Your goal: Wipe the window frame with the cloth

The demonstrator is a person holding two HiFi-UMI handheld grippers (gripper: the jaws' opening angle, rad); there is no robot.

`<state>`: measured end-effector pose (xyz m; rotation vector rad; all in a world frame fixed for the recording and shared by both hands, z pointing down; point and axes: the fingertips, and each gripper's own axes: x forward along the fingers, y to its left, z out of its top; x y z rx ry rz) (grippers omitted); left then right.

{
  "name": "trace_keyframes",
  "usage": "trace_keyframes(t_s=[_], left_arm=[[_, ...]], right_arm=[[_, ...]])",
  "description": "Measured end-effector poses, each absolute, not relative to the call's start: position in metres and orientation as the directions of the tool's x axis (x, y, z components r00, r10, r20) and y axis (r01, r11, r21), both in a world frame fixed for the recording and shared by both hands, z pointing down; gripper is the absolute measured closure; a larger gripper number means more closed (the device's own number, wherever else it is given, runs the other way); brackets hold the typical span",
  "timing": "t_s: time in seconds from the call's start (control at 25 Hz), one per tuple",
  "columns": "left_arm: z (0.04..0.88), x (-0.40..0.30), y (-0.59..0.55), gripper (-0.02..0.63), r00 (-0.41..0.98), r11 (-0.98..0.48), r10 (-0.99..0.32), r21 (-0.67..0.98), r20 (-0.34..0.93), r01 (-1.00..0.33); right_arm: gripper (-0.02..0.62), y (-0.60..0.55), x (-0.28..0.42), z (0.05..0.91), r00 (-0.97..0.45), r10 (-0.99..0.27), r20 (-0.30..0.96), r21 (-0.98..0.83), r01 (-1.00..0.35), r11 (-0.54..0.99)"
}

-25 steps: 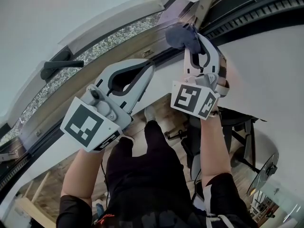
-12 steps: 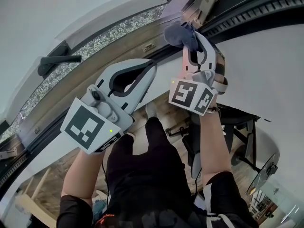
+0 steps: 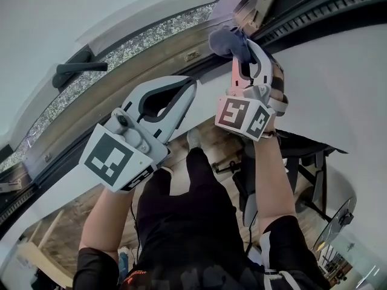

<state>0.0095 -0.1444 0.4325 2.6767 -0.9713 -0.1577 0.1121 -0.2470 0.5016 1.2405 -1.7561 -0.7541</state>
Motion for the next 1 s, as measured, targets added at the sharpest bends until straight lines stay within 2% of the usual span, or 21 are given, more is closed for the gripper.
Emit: trace_keyframes(t_s=[0.24, 0.6, 0.76, 1.0], left_arm=[[0.435, -0.002, -0.122, 0.586, 0.737, -0.691, -0.675, 0.324, 0.028, -0.646], [0.425, -0.04, -0.08, 0.586, 0.674, -0.629, -0.731, 0.274, 0.109, -0.727], [0.41, -0.065, -0.063, 0.586, 0.626, -0.586, -0.769, 0.249, 0.127, -0.771], [0.384, -0.086, -0.037, 0.586, 0.567, -0.534, -0.816, 0.228, 0.115, -0.814]], right_arm=[[0.528, -0.232, 0.107, 0.476, -0.212, -0.94, 0.269, 0.806, -0.485, 0.34], [0.528, -0.196, 0.075, 0.416, -0.368, -0.898, 0.241, 0.673, -0.603, 0.428], [0.526, -0.182, 0.068, 0.388, -0.429, -0.875, 0.223, 0.579, -0.664, 0.473], [0.528, -0.154, 0.052, 0.357, -0.535, -0.817, 0.214, 0.344, -0.742, 0.576]])
